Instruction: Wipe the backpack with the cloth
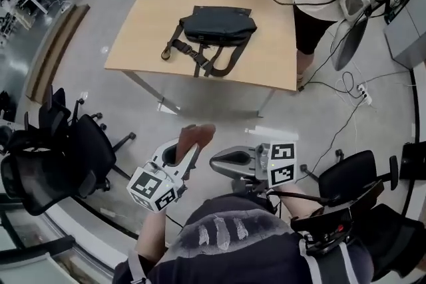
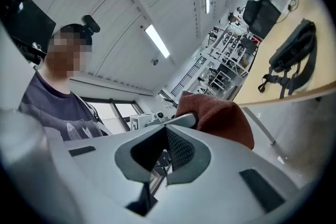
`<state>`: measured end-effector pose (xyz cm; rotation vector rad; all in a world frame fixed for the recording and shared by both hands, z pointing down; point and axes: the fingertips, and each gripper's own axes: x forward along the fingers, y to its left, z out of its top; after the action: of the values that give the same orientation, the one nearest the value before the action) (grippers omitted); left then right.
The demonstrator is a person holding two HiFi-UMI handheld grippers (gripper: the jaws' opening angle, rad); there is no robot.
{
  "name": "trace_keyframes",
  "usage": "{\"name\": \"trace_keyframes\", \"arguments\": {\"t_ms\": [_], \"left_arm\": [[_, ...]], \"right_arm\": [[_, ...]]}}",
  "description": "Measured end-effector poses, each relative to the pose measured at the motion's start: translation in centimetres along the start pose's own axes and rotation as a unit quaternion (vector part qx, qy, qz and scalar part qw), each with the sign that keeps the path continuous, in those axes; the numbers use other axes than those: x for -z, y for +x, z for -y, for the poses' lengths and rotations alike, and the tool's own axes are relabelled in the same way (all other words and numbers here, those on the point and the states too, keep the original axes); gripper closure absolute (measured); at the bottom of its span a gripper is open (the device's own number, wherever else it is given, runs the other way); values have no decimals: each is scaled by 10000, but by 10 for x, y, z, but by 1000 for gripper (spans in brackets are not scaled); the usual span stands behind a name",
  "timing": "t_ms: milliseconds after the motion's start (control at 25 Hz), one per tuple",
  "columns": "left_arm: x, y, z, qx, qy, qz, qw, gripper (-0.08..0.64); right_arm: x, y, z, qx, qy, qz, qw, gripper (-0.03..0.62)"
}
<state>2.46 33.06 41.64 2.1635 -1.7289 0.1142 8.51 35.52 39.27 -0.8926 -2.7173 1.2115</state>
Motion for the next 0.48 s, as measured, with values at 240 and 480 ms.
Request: {"name": "trace_keyframes", "arguments": {"t_ms": [240,480], "left_arm": [[-26,70,5,86,219,-335,9992,505],[-43,122,-5,316,451,-499,9972,505]], "right_arm": [[-45,-44,28,-18,-280,-54,9996,591],[-71,-79,50,252,-420,27,9988,591]]}}
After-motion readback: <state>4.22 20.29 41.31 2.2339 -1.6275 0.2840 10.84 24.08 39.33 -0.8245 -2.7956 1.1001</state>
